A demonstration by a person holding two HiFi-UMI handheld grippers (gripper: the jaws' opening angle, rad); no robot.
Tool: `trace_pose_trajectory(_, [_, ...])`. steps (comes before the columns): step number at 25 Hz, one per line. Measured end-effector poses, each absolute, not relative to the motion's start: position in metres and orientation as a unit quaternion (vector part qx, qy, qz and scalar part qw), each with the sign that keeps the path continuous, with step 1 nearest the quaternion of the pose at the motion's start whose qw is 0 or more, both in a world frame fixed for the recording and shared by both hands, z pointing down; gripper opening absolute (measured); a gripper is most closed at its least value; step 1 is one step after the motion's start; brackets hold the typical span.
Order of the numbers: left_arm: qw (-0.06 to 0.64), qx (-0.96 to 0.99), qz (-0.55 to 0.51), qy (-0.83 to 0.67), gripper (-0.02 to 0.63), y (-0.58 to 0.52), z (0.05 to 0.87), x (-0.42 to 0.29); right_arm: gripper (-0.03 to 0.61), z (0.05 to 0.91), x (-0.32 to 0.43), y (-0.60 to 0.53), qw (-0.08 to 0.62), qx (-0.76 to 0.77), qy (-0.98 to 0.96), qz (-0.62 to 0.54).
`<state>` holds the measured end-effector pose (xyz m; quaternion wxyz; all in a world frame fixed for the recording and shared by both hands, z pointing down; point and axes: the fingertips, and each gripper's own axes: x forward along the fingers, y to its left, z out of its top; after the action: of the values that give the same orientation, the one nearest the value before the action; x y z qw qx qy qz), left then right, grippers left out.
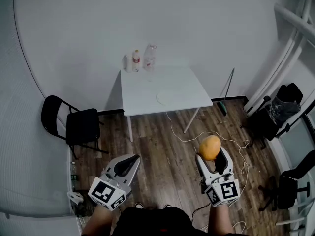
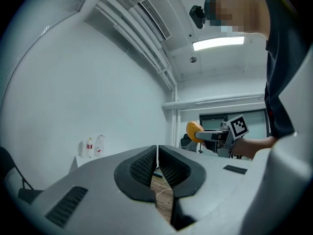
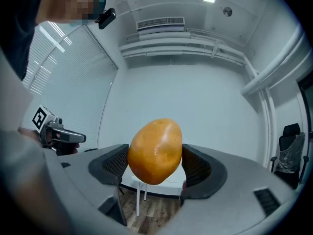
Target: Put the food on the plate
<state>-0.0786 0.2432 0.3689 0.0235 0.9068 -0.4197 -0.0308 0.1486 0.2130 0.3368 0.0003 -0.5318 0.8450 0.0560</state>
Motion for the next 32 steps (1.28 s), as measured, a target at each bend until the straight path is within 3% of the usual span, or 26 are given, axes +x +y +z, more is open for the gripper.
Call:
trace_pose_trajectory(15, [0.032,0.916,-0.026,-0.399,0.031,0.203,0.384,-0.121,0.354,0.352,0.104,0.175,-0.011,-0.539,0.841,0.037])
trace_pose_trajectory(32, [0.019,0.904,0.006,-0.426,0.031,0.059,0.377,-0.057,0.354,0.353,0.164,0.022,0.020,-0.510,0.859,0.035])
